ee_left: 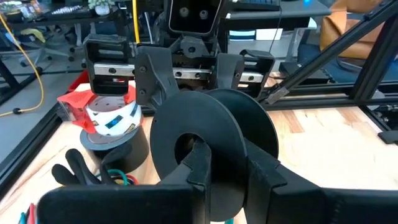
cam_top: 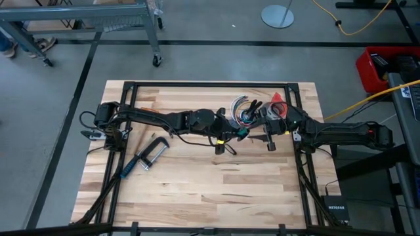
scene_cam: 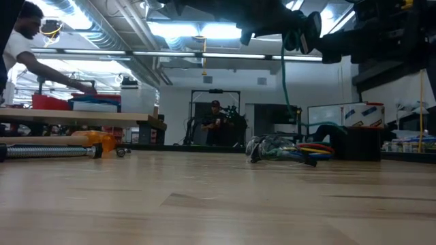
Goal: Coil cords
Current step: Uncoil the green wire from the black spool
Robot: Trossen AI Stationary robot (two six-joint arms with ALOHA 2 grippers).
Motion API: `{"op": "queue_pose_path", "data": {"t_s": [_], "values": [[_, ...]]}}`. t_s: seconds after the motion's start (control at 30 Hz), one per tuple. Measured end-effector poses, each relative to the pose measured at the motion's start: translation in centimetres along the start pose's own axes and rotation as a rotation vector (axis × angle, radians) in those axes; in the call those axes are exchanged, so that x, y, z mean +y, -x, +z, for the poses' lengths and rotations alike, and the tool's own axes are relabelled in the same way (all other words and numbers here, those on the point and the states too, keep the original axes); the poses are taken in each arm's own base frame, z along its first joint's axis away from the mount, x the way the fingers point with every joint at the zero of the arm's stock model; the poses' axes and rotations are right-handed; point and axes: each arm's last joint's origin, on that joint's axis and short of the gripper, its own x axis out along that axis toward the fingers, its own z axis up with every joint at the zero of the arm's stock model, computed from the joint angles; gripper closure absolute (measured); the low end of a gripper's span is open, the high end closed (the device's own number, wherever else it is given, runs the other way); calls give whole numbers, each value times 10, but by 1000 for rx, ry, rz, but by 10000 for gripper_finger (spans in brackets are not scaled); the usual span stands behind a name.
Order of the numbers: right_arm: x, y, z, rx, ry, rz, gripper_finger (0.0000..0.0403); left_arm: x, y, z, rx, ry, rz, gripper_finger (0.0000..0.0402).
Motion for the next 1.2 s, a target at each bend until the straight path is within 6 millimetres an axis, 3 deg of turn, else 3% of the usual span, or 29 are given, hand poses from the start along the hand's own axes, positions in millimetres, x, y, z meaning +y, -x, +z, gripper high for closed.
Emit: {"op": "queue_pose_path", "data": {"t_s": [0.57,0.97,1.2], "values": [[-1,-1,8,-87,-24,30,251,1,-1,2,-25,-34,5,363],[-6,-15,-4,-80,-88,74,251,0,0,3,-41,-39,6,363],[-10,-21,-3,-63,-120,78,302,0,0,4,-51,-55,10,352]]}}
